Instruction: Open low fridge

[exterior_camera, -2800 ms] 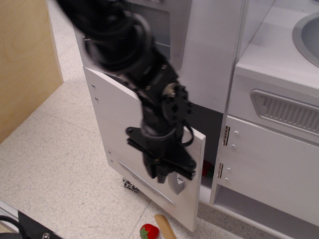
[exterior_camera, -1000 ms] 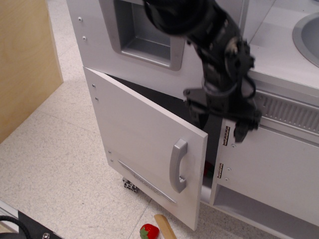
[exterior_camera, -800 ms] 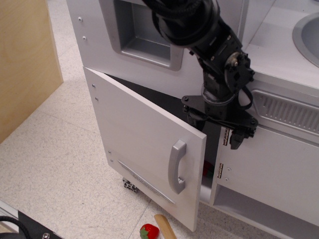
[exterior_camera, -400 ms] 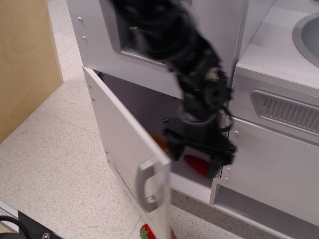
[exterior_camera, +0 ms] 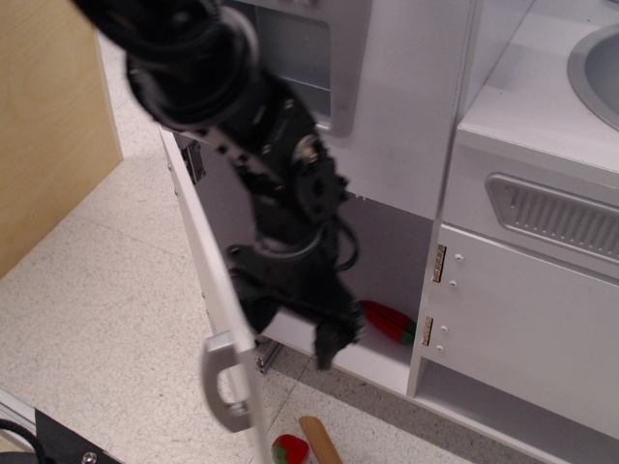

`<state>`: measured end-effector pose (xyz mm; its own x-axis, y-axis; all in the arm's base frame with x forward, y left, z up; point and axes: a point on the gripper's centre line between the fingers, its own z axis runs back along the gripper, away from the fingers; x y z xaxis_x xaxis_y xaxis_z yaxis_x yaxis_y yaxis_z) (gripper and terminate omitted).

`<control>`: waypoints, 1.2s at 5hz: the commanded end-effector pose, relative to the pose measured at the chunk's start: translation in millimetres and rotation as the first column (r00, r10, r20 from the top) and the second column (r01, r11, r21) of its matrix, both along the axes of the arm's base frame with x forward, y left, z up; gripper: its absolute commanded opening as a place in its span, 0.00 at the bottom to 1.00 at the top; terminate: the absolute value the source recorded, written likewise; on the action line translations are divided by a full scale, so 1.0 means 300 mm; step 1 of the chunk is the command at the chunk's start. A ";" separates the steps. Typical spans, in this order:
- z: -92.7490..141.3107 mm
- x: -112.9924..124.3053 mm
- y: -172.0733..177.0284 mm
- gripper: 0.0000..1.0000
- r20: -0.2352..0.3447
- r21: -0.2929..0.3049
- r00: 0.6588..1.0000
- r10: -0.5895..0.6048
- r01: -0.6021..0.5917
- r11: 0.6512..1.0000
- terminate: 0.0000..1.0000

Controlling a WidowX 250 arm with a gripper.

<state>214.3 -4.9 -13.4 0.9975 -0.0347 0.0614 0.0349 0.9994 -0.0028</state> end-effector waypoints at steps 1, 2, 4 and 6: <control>0.073 -0.093 0.170 1.00 0.028 0.030 0.999 -0.016 0.016 0.999 0.00; 0.086 -0.134 0.254 1.00 0.029 0.036 0.999 -0.043 0.042 0.998 0.00; 0.096 -0.171 0.361 1.00 0.050 0.130 0.995 -0.090 0.083 0.988 0.00; 0.096 -0.171 0.361 1.00 0.050 0.130 0.995 -0.090 0.083 0.988 1.00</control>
